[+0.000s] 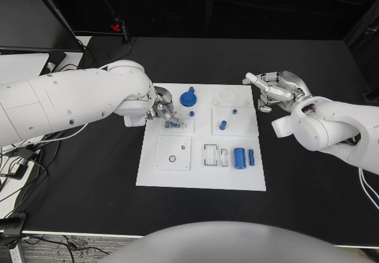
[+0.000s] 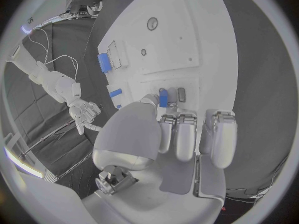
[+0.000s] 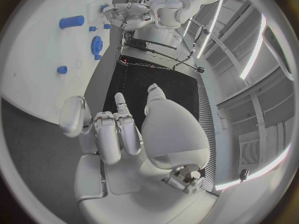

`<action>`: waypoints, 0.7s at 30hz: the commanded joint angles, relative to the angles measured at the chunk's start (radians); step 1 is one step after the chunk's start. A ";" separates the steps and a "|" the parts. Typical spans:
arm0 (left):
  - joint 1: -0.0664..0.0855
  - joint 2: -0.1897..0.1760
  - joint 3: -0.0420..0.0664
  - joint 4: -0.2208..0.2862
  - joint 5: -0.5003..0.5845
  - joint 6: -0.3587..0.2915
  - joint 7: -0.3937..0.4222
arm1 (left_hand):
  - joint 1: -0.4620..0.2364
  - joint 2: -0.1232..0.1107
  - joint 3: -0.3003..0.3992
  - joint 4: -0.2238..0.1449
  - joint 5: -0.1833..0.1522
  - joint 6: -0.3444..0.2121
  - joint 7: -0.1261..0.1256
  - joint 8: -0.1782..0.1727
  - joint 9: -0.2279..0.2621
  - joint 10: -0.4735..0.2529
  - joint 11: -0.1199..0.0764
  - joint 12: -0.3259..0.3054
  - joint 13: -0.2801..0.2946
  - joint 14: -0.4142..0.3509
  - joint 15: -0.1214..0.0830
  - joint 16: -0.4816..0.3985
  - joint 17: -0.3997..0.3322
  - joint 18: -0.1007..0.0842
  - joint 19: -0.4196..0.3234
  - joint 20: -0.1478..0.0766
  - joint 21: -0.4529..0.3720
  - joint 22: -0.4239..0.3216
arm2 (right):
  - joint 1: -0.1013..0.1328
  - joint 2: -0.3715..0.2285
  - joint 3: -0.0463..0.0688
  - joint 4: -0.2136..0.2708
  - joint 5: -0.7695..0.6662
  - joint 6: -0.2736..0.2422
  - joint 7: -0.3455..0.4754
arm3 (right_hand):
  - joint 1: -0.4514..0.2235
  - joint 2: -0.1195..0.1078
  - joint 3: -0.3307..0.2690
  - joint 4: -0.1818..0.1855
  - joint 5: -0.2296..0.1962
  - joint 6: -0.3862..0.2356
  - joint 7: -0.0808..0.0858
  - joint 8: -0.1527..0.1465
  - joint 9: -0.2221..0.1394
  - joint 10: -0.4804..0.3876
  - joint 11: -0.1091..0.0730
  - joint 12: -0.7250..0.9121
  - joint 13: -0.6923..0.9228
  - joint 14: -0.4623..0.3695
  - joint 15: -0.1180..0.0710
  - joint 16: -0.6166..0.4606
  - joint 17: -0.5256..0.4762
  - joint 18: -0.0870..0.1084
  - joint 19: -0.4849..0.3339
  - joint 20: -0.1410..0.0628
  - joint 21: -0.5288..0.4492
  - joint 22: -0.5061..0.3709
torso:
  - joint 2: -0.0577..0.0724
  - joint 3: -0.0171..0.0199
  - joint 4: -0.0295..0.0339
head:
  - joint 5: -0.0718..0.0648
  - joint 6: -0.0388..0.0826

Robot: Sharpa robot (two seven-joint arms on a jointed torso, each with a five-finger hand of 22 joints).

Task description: Assemble the parts on the task board

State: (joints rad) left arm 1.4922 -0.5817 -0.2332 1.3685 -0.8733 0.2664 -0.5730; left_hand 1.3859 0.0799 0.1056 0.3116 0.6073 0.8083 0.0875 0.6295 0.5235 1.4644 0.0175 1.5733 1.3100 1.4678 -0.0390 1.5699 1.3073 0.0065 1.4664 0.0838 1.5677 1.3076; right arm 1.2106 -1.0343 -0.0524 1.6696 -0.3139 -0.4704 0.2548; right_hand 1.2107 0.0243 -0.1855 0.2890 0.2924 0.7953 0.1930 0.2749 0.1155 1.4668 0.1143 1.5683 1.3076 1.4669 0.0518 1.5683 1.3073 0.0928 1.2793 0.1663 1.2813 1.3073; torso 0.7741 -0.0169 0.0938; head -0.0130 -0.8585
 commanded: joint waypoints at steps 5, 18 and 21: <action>-0.008 0.005 -0.003 -0.007 -0.001 0.010 -0.015 | 0.014 0.026 0.025 -0.019 -0.007 0.002 -0.009 -0.006 0.000 0.106 0.001 -0.002 0.261 0.103 0.004 0.001 0.263 -0.007 0.104 0.007 0.003 0.263 | 0.001 -0.001 0.000 0.003 0.002 0.001 0.004 | -0.006 0.010 -0.007 0.002 0.007 -0.011 0.001 0.004 0.001 0.104 0.005 0.003 0.263 0.104 0.006 0.002 0.263 0.004 -0.007 0.001 -0.004 0.056 | 0.000 -0.0001 0.0005 | -0.001 -0.001; -0.011 0.011 -0.003 -0.011 -0.001 0.008 -0.008 | 0.013 0.025 0.026 -0.020 -0.010 0.001 -0.009 -0.007 0.001 0.106 0.001 -0.002 0.261 0.103 0.004 0.001 0.263 -0.007 0.104 0.007 0.003 0.263 | 0.001 -0.002 0.000 0.003 0.002 0.001 0.003 | -0.006 0.010 -0.007 0.002 0.007 -0.011 0.001 0.004 0.001 0.104 0.005 0.003 0.263 0.104 0.006 0.002 0.263 0.004 -0.007 0.001 -0.004 0.056 | 0.000 0.0000 -0.0006 | -0.002 -0.004; -0.011 0.012 -0.003 -0.011 -0.001 0.013 -0.007 | 0.013 0.025 0.026 -0.020 -0.010 0.001 -0.009 -0.007 0.001 0.106 0.001 -0.002 0.261 0.103 0.004 0.001 0.263 -0.007 0.104 0.007 0.003 0.263 | 0.001 -0.001 0.000 0.003 0.002 0.001 0.003 | -0.006 0.010 -0.007 0.002 0.007 -0.011 0.001 0.004 0.001 0.104 0.005 0.003 0.263 0.104 0.006 0.002 0.263 0.004 -0.007 0.001 -0.004 0.056 | 0.000 0.0000 -0.0005 | -0.003 -0.005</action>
State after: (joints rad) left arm 1.4893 -0.5722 -0.2309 1.3588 -0.8711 0.2664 -0.5725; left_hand 1.3859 0.0798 0.1056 0.3116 0.5997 0.8084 0.0874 0.6267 0.5259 1.4627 0.0193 1.5755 1.3102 1.4664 -0.0375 1.5699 1.3073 0.0065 1.4664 0.0838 1.5677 1.3075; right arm 1.2106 -1.0352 -0.0524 1.6696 -0.3138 -0.4703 0.2540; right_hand 1.2055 0.0295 -0.1877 0.2914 0.2924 0.7917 0.1967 0.2748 0.1153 1.4668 0.1144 1.5683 1.3076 1.4669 0.0518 1.5683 1.3073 0.0928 1.2793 0.1663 1.2813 1.3073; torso 0.7741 -0.0169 0.0938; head -0.0152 -0.8629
